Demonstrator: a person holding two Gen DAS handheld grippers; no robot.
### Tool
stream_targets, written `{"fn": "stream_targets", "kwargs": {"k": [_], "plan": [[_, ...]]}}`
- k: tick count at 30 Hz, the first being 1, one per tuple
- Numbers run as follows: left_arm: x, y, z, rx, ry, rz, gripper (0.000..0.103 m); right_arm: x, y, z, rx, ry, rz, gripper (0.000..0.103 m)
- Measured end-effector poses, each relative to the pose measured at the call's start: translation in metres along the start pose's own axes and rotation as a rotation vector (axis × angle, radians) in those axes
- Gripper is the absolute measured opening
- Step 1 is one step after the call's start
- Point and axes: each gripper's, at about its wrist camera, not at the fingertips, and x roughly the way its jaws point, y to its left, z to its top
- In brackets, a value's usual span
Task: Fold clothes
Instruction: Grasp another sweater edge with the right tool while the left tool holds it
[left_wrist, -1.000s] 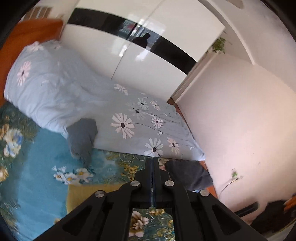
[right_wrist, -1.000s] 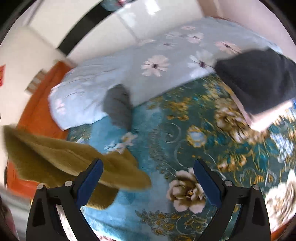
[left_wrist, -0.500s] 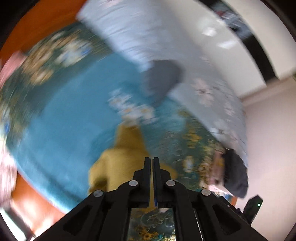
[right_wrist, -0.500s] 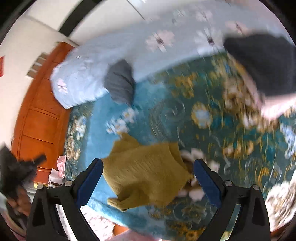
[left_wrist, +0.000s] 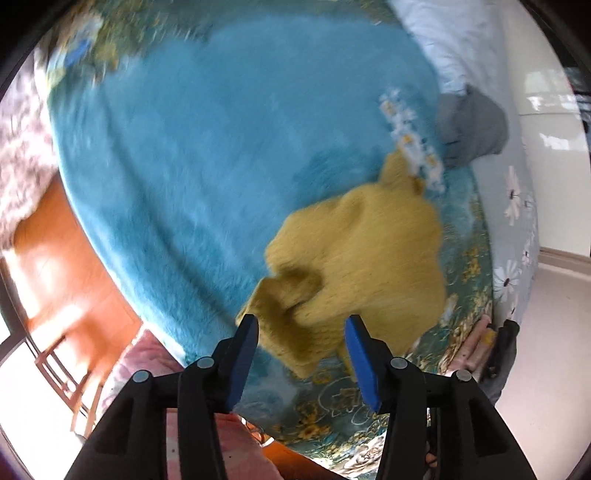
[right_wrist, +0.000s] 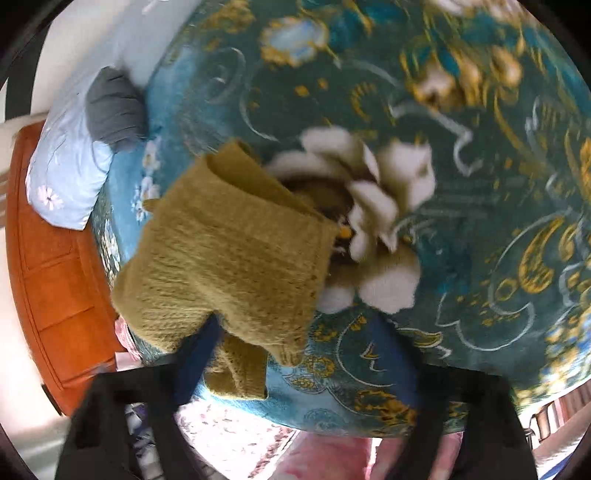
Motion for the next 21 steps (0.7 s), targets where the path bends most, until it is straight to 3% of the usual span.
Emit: {"fn": "stream_targets", "kwargs": {"k": [8,12,14,15,17,20,21], "plan": [[0.085,0.037,-0.021,-0.144,0.103,-0.047,0.064,0.038,-0.028,0.006,0.132,0.013,0.096,0.068],[0.116,0.048,-0.028,-0.271,0.114,-0.068,0.063,0.053,-0.027,0.003,0.15,0.037,0.123,0.067],[0.12,0.048,-0.029,-0.323,0.092,-0.094,0.06,0.054,-0.024,0.001,0.17,0.042,0.158,0.058],[0.12,0.046,-0.029,-0.333,0.083,-0.095,0.045,0.053,-0.023,0.001,0.184,0.042,0.178,0.045],[0.112,0.036,-0.026,-0.297,0.075,-0.057,0.015,0.047,-0.018,0.002,0.198,0.035,0.195,0.032],[0.09,0.016,-0.019,-0.237,0.034,-0.023,0.012,0.032,-0.007,0.005,0.18,0.026,0.207,0.011],[0.079,0.01,-0.015,-0.237,0.015,-0.041,0.012,0.024,0.0,0.006,0.17,0.017,0.234,0.011]]}}
